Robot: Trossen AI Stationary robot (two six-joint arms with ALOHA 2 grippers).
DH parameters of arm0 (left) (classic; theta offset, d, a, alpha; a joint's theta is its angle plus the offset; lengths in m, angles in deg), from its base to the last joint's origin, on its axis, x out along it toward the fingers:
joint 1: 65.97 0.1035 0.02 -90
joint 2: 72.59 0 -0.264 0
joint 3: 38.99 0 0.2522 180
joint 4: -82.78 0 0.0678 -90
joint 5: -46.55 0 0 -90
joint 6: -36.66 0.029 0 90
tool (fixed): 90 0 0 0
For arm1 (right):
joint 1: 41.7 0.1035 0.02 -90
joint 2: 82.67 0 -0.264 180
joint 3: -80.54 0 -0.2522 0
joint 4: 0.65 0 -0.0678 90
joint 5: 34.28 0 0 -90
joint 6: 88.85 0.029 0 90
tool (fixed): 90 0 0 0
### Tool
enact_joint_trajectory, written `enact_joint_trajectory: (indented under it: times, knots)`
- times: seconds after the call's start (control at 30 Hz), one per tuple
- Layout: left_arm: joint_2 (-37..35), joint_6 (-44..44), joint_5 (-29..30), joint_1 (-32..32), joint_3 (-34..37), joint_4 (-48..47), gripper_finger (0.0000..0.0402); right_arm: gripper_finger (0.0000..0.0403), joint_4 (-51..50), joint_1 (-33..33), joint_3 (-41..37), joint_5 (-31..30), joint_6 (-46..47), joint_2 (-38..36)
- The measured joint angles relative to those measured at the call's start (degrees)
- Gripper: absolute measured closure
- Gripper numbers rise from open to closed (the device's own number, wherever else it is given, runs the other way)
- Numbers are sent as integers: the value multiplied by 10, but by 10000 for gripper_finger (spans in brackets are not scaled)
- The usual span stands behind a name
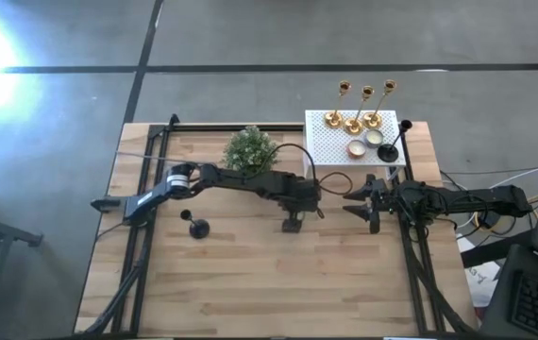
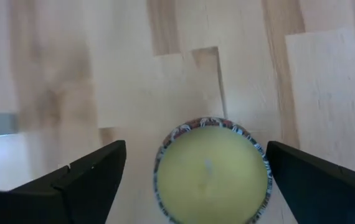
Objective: Pick & Place candle stick holders
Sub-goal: Put the red scented candle on the shelf
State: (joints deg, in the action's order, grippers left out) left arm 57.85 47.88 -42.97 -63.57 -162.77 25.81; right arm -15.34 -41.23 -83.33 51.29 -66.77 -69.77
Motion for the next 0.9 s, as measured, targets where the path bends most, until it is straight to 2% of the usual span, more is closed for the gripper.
enact_joint_trajectory:
  times: [0.3,0.4,0.47,0.6,0.73,0.9]
  knots:
    - [-2,-25,1,-1,-149,-202,3,211,-3,0,0,0,0,0]
    - [-26,-28,-39,-8,-155,-190,3,211,-7,0,0,0,0,0]
    - [-55,-10,-72,-18,-135,-142,3,211,-13,0,0,1,0,0]
    - [-144,17,-112,-32,-32,-27,3,211,-28,0,0,2,0,1]
    - [-275,22,-111,-39,140,130,3,211,-28,0,0,2,0,3]
    - [-471,35,-104,-50,362,313,3,211,-9,0,0,2,-2,3]
